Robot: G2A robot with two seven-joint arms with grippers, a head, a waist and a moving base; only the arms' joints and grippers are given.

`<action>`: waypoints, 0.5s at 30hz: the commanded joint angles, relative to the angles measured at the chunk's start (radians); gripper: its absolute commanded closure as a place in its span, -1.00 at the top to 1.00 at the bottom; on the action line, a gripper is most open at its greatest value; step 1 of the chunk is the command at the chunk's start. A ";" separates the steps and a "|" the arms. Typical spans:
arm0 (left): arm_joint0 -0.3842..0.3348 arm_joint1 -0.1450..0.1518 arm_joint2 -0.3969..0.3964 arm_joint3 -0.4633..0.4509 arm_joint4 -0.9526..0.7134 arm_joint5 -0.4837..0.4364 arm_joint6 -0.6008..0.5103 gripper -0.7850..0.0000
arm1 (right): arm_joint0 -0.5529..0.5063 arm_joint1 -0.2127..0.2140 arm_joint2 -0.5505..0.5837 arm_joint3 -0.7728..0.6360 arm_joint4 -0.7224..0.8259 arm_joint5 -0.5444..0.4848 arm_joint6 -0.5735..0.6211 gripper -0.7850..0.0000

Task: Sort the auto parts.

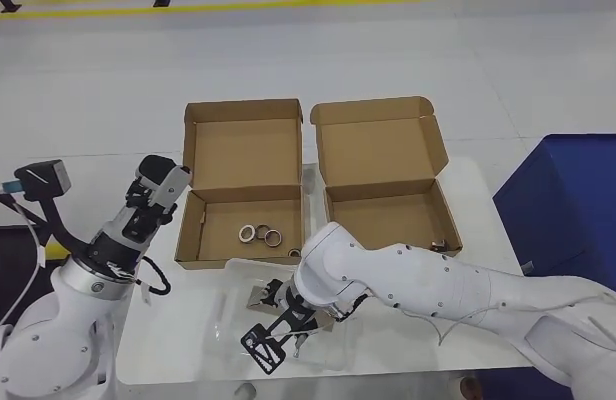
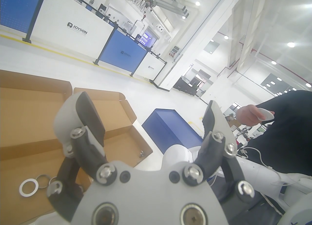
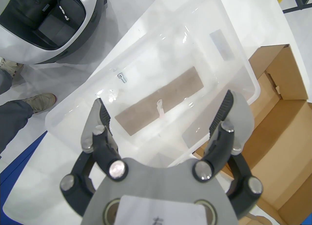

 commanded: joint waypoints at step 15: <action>0.000 0.000 0.000 0.000 0.000 0.000 0.000 1.00 | -0.097 0.014 0.024 0.121 0.007 0.031 -0.003 1.00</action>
